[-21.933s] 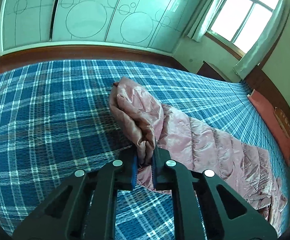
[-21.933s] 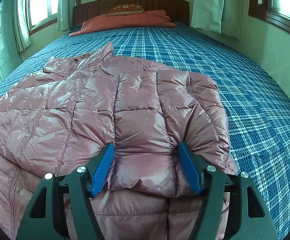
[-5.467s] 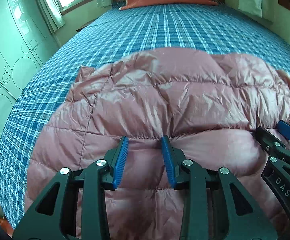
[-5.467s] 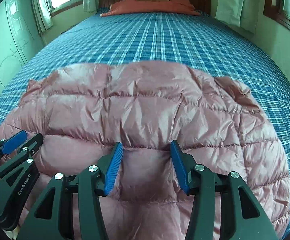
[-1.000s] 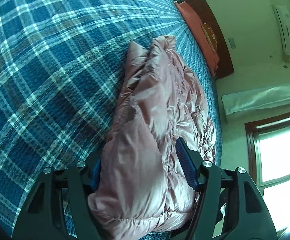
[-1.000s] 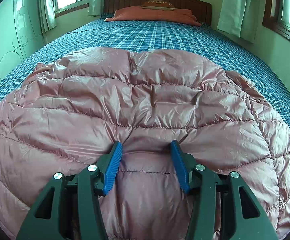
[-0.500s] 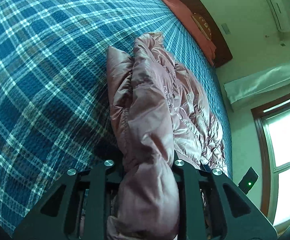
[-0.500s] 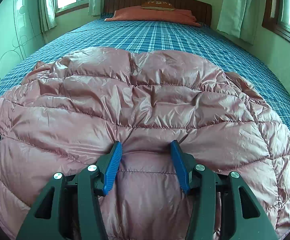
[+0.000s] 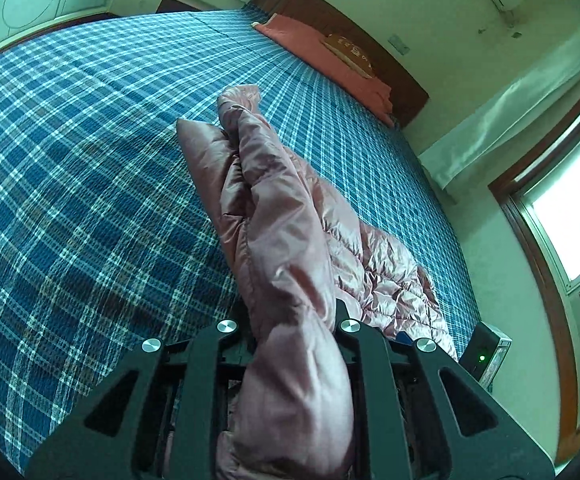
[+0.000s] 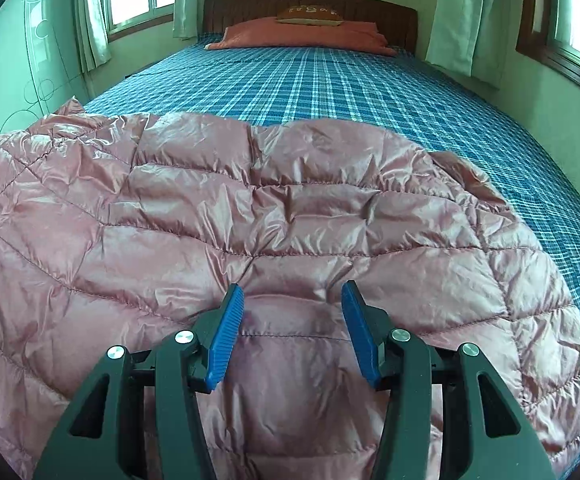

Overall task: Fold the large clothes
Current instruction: 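Fold the held side over the jacket body with the left tool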

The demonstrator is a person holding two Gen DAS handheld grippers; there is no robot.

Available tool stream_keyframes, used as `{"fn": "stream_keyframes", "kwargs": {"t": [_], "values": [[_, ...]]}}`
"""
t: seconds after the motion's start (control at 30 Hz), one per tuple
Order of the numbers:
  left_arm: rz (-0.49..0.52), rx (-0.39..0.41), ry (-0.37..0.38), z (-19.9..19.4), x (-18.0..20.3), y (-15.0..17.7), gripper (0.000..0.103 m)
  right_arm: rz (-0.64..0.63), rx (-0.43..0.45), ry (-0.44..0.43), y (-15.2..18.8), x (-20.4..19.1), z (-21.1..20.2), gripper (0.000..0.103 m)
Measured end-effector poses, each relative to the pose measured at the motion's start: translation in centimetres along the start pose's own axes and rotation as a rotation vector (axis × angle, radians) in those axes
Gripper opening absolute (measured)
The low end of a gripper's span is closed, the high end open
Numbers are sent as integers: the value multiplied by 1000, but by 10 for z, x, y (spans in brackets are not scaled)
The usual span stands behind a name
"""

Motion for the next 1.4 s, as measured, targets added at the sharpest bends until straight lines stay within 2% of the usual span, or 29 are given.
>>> {"fn": "stream_keyframes", "kwargs": {"t": [0.4,0.67,1.13,1.4], "values": [[184,3,-14,2,87,3,16,80,50,124,1,99,-42,51],[293,-11,-13,16,146,19,16,128,51,191,17,140,-59,51],[448,-135,-11,85,227,74,16,212,33,238,29,202,-63,51],[501,-224,-30,129,253,111,16,260,13,256,33,224,-58,51]]}}
Point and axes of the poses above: each gripper's, at about its wrist camera, not at the fingertips, and z roughly the way its jaws point, x to its right, y to its underside, the point moved 3 cm from there along z, roughly the way its jaws point, and after that the axes turned 9 degrees about z, right-handed, at the moved point
